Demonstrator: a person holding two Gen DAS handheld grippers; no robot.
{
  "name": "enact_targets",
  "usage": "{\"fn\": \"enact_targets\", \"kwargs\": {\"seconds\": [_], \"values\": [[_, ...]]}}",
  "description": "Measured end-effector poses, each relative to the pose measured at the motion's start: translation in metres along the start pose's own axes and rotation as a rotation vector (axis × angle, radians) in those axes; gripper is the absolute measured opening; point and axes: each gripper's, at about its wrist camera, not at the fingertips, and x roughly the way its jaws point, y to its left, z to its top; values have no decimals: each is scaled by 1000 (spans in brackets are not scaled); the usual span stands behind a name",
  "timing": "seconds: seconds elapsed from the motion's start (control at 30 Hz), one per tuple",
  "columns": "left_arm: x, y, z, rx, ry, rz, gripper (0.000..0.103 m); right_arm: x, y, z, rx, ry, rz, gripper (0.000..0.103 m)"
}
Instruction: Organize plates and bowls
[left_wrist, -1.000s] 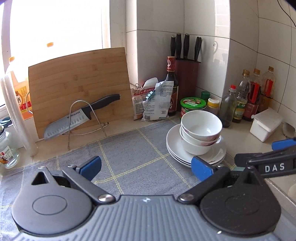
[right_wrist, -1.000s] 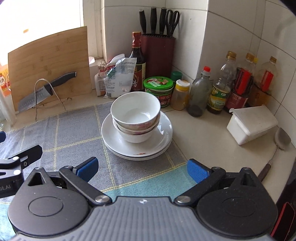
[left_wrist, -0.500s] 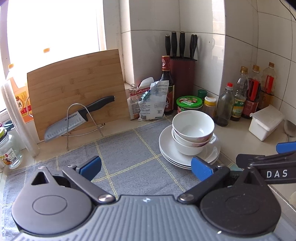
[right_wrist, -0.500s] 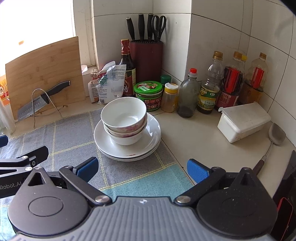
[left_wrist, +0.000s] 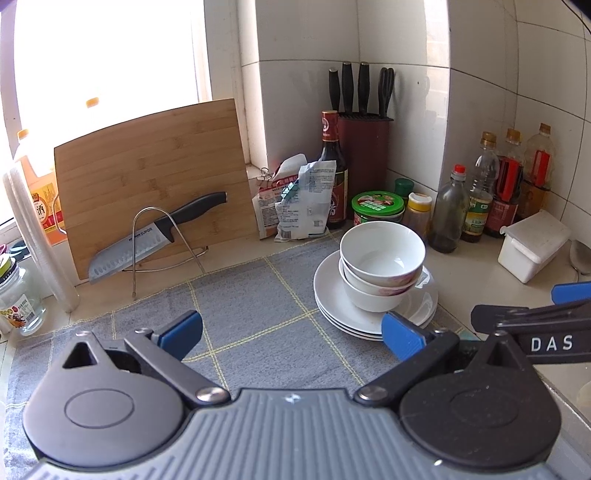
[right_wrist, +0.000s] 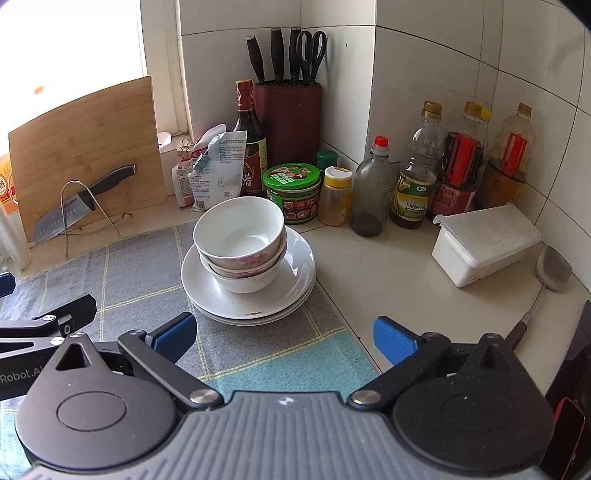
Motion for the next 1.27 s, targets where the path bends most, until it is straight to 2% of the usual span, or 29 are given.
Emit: {"fn": "enact_targets", "kwargs": {"seconds": [1.27], "values": [[3,-10,6,10,5,9,102,5,-10,6,-2,7,-3,103]]}}
